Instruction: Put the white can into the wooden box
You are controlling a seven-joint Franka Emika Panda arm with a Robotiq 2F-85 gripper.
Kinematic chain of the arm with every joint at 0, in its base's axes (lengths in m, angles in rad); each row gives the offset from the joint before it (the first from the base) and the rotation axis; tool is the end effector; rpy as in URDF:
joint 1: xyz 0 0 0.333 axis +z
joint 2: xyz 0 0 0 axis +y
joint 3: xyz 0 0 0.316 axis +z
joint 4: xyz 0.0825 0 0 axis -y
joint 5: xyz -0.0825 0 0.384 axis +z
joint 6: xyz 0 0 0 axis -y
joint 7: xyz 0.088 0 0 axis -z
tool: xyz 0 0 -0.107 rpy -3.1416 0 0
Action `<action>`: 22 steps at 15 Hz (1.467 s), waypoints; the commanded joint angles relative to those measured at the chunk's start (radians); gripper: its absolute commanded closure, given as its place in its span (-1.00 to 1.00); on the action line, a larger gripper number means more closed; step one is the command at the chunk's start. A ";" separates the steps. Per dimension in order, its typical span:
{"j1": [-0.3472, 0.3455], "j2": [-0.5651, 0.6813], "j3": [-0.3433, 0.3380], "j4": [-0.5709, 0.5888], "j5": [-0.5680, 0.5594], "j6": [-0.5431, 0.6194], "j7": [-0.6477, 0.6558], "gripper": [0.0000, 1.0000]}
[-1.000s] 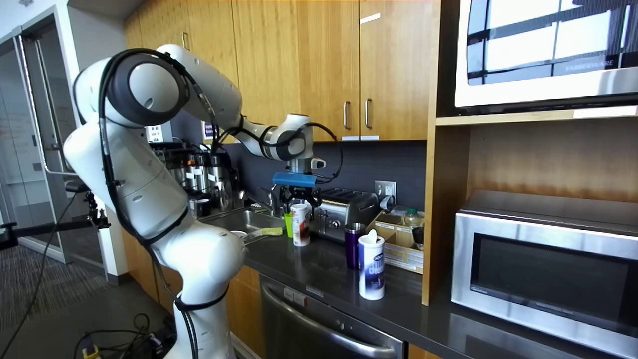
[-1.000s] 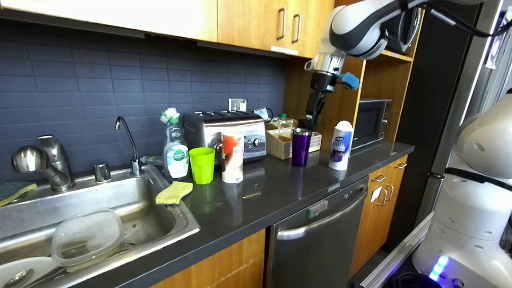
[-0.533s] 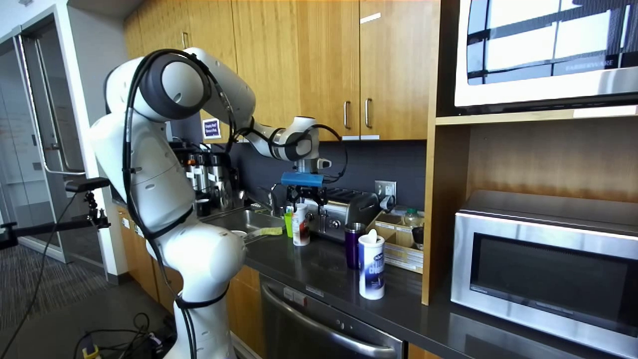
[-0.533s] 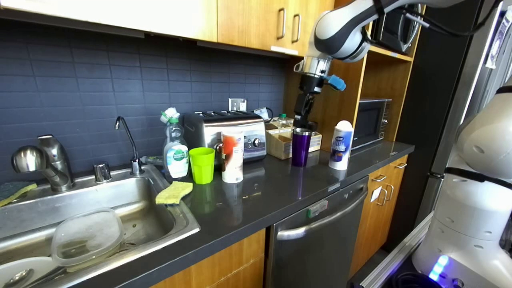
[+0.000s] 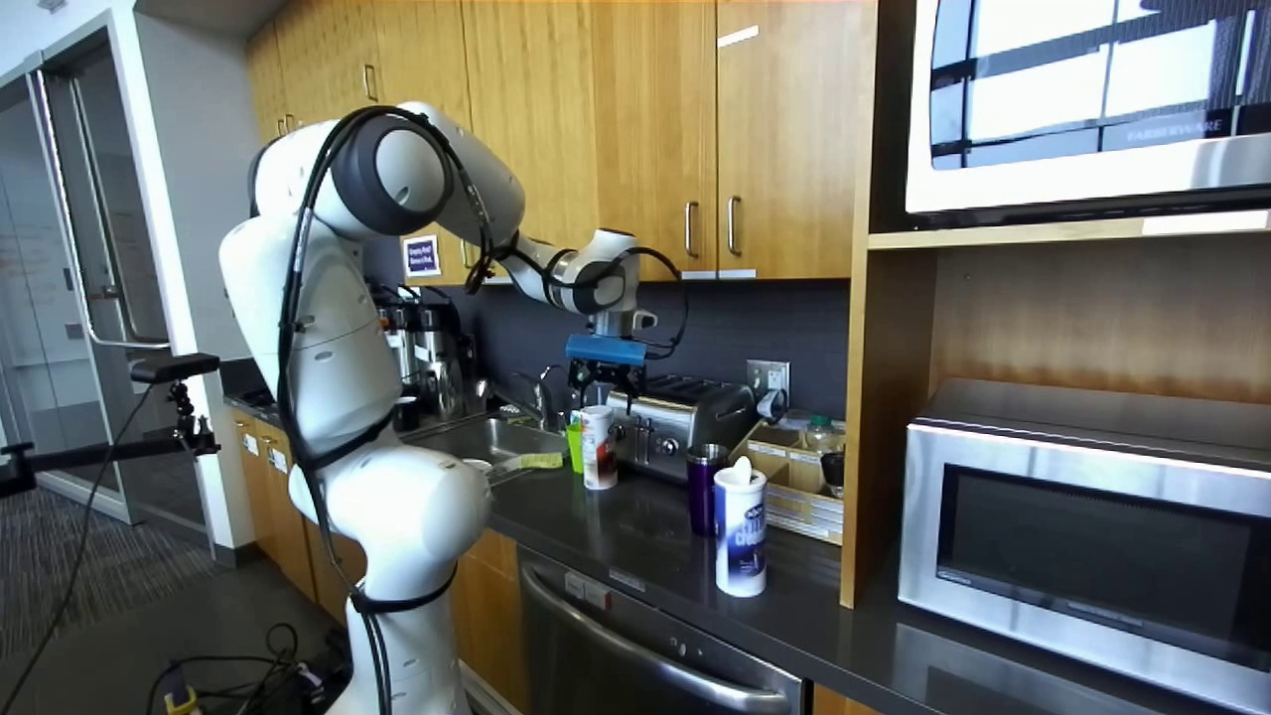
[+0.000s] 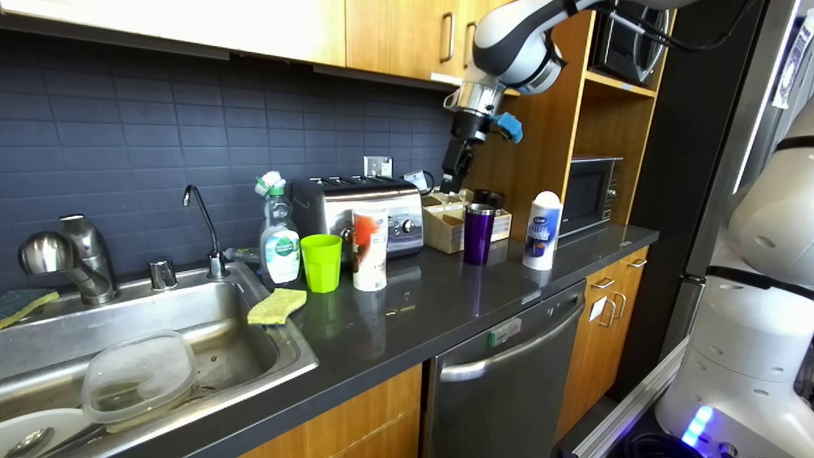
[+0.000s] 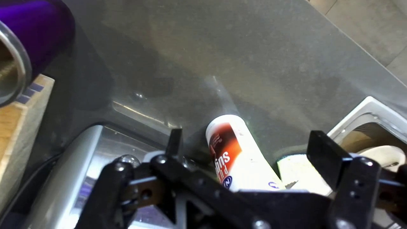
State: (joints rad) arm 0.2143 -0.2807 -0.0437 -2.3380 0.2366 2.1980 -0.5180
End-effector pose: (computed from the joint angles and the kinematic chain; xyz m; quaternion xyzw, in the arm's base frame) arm 0.4642 0.0876 0.4601 -0.9528 -0.2758 -0.0865 0.0927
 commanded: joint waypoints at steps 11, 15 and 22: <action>0.003 0.118 0.095 0.061 0.044 0.152 -0.060 -1.00; 0.009 0.130 0.125 0.054 0.043 0.236 -0.054 -1.00; 0.019 0.154 0.163 0.037 0.031 0.361 -0.051 -1.00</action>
State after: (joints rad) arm 0.2223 -0.1373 0.1075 -2.2903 0.2645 2.5024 -0.5688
